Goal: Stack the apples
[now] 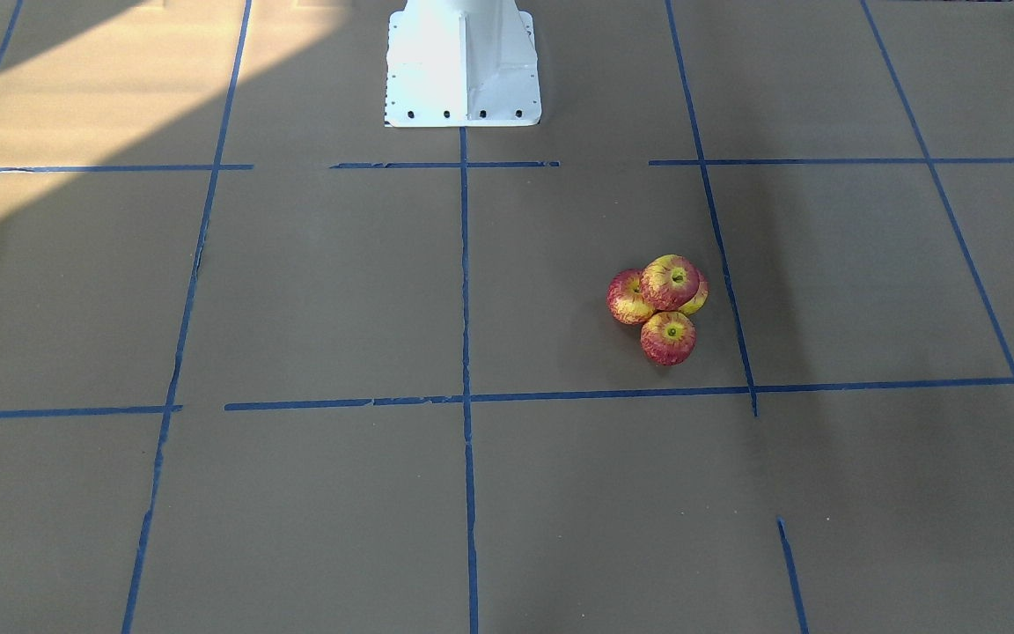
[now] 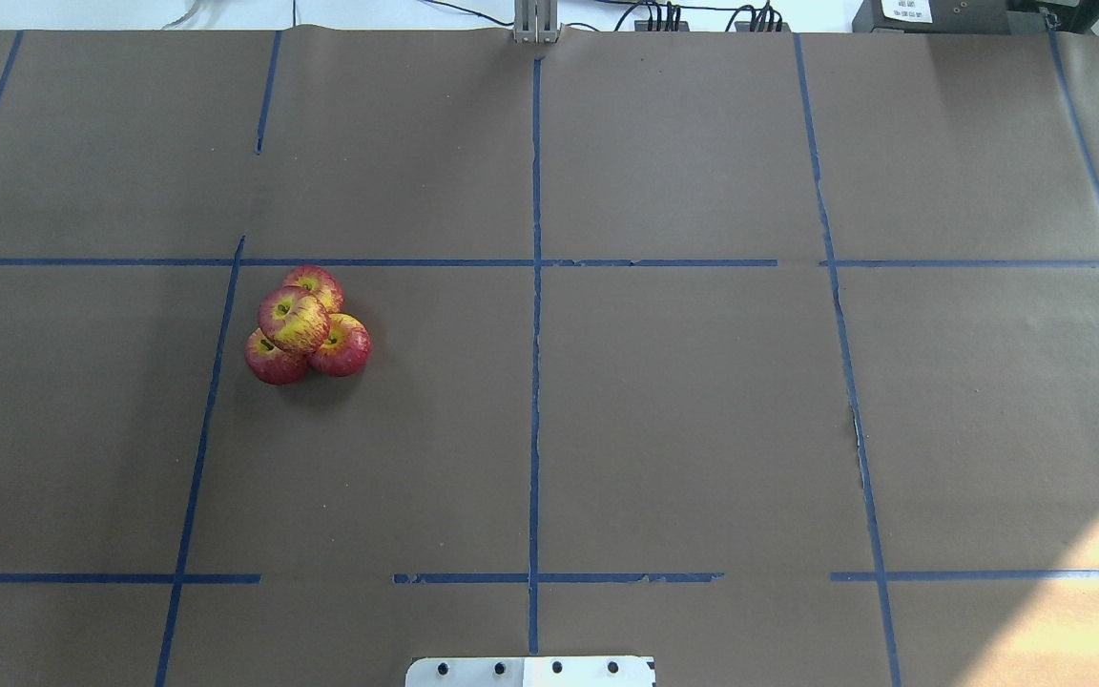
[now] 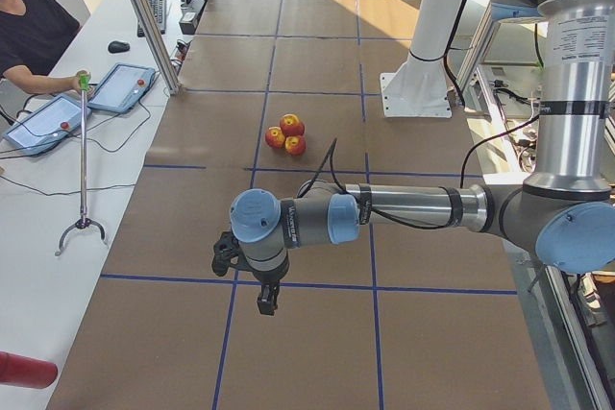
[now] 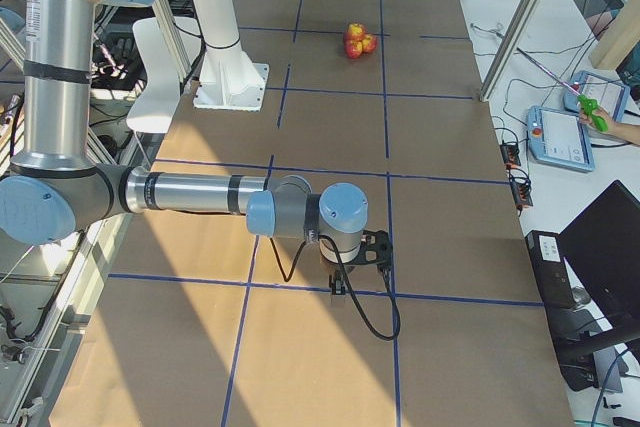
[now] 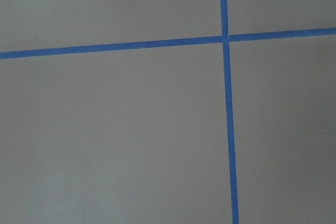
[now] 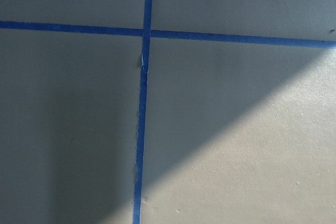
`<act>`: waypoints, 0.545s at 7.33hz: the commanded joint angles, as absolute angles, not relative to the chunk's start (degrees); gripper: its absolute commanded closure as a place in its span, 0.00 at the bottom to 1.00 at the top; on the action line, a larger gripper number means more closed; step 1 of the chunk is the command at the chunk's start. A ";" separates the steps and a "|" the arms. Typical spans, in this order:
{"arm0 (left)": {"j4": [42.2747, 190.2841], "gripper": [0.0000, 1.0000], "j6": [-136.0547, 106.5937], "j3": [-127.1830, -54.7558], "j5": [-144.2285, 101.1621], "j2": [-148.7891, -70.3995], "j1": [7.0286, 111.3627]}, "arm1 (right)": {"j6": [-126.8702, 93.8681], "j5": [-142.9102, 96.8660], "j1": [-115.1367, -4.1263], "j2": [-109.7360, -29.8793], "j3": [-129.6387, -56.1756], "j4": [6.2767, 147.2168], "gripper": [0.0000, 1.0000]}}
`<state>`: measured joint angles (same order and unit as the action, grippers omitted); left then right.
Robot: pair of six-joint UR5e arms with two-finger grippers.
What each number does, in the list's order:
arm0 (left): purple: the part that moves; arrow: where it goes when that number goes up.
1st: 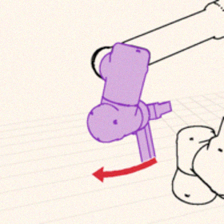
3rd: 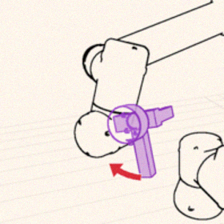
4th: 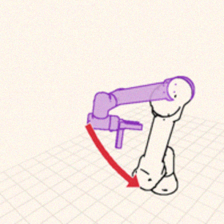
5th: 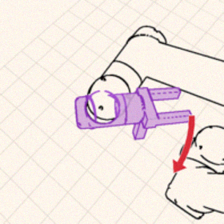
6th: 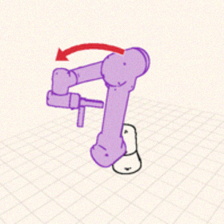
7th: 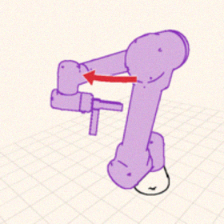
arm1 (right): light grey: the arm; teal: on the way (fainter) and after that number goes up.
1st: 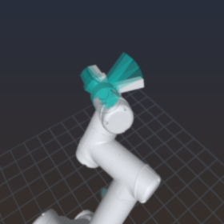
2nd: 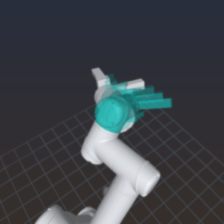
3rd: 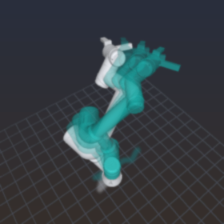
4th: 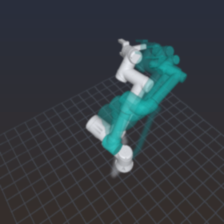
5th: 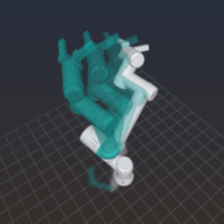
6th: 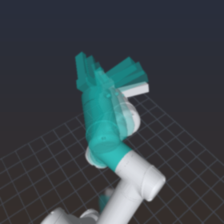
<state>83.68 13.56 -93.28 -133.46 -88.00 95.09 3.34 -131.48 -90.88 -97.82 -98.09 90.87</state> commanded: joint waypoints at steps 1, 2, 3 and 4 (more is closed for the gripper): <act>87.44 0.00 13.27 -92.73 -133.68 -87.10 95.10 | 3.34 -131.48 -90.88 -97.82 -98.09 90.79 0.00; 87.63 0.00 13.18 -92.38 -133.68 -86.66 95.10 | 3.34 -131.48 -90.88 -97.82 -98.09 90.88 0.00; 87.54 0.00 13.10 -92.37 -133.68 -86.40 95.10 | 3.34 -131.48 -90.88 -97.82 -98.09 90.88 0.00; 87.02 0.00 13.01 -92.90 -133.51 -86.66 95.01 | 3.34 -131.48 -90.88 -97.82 -98.09 90.88 0.00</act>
<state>87.33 13.12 -92.58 -133.63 -86.62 95.09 3.34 -131.49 -90.88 -97.82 -98.09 90.87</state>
